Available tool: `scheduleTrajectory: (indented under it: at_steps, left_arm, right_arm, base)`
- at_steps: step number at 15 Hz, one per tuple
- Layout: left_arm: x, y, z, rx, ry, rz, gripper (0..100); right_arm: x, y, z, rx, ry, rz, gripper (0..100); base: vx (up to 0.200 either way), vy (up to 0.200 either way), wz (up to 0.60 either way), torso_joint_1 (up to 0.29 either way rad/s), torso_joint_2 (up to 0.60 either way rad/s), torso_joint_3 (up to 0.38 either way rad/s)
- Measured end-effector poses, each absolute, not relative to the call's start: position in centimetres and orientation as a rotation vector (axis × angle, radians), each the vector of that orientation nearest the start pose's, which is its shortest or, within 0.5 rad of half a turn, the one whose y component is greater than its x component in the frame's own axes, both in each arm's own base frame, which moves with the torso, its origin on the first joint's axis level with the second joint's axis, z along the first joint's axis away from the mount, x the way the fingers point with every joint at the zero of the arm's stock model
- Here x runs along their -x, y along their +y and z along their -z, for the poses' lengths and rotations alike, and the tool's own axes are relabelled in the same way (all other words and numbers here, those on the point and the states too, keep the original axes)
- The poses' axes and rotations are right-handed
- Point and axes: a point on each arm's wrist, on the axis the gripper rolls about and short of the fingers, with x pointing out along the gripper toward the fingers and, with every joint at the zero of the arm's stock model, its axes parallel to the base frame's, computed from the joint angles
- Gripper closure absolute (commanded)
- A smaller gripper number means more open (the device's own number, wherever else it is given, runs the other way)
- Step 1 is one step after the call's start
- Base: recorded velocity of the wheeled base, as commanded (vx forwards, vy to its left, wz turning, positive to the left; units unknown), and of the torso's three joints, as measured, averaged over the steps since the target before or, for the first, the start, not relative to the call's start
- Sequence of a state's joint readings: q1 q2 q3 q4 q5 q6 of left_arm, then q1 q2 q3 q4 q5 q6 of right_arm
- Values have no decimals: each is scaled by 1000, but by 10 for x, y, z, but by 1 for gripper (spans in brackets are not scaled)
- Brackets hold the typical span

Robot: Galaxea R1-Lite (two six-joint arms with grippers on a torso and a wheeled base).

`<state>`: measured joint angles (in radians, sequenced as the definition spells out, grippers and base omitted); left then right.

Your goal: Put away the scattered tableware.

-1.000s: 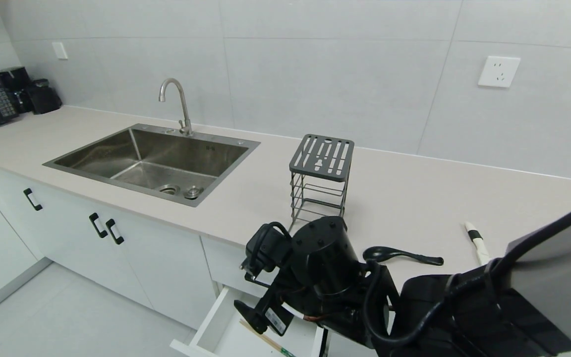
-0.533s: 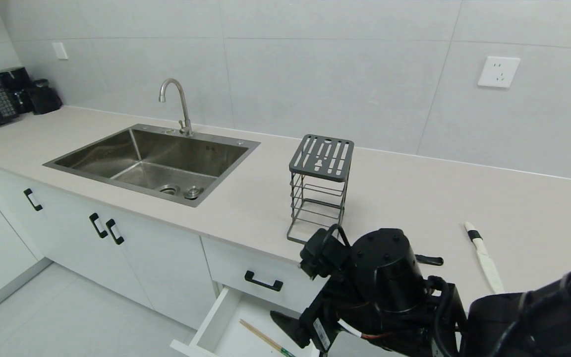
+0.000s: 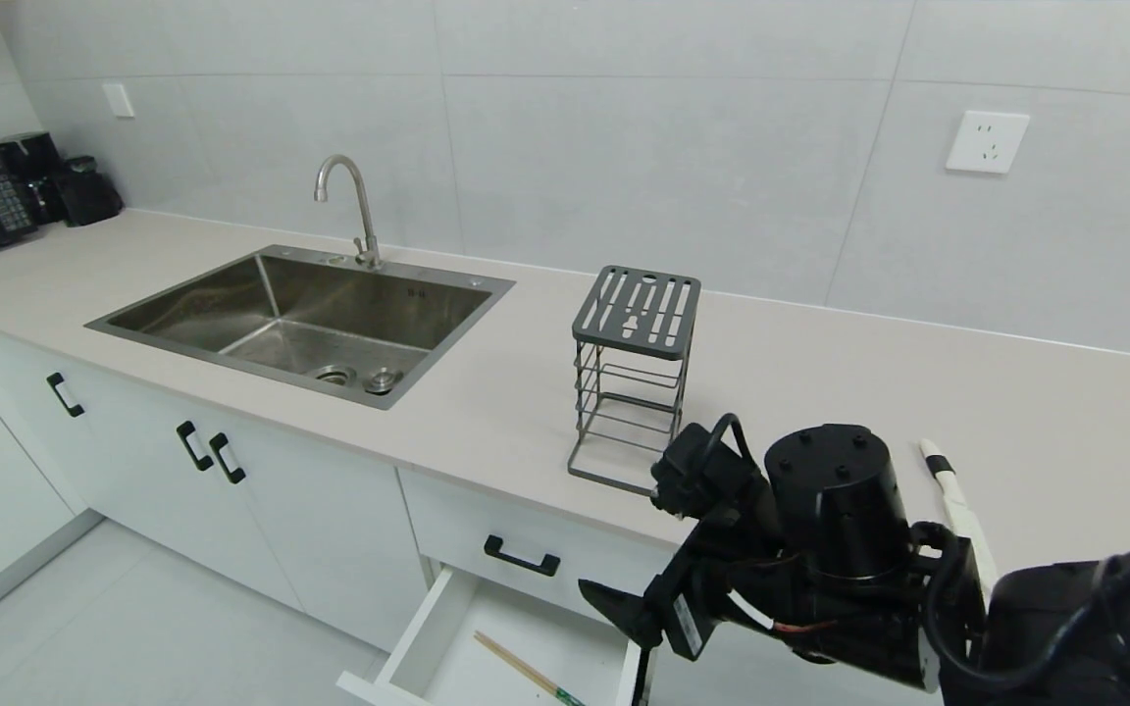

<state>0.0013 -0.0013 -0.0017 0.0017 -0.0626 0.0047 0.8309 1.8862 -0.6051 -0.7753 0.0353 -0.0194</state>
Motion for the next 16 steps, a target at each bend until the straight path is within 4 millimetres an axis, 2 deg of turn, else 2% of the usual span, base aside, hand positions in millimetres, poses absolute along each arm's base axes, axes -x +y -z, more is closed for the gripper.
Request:
scheduleTrajectory:
  at_steps: [6,8,11,13,16]
  left_arm:
    - [23,-1,-76,-5,-1,63,0]
    - [23,-1,-76,-5,-1,62,0]
    - [23,-1,-76,-4,-1,61,0]
    - [23,-1,-76,-5,-1,62,0]
    - [23,-1,-76,-5,-1,61,0]
  right_arm:
    - [-207,197,-79,210,534,-809,0]
    - [-218,179,-80,189,534,-747,0]
    - [-231,140,-80,205,537,-672,0]
    - [-223,120,-79,211,555,-643,0]
    - [-210,106,-83,207,566,-623,0]
  base:
    - [0,0,0,0,0,0]
    - [0,0,0,0,0,0]
    - [0,0,0,0,0,0]
    - [0,0,0,0,0,0]
    - [0,0,0,0,0,0]
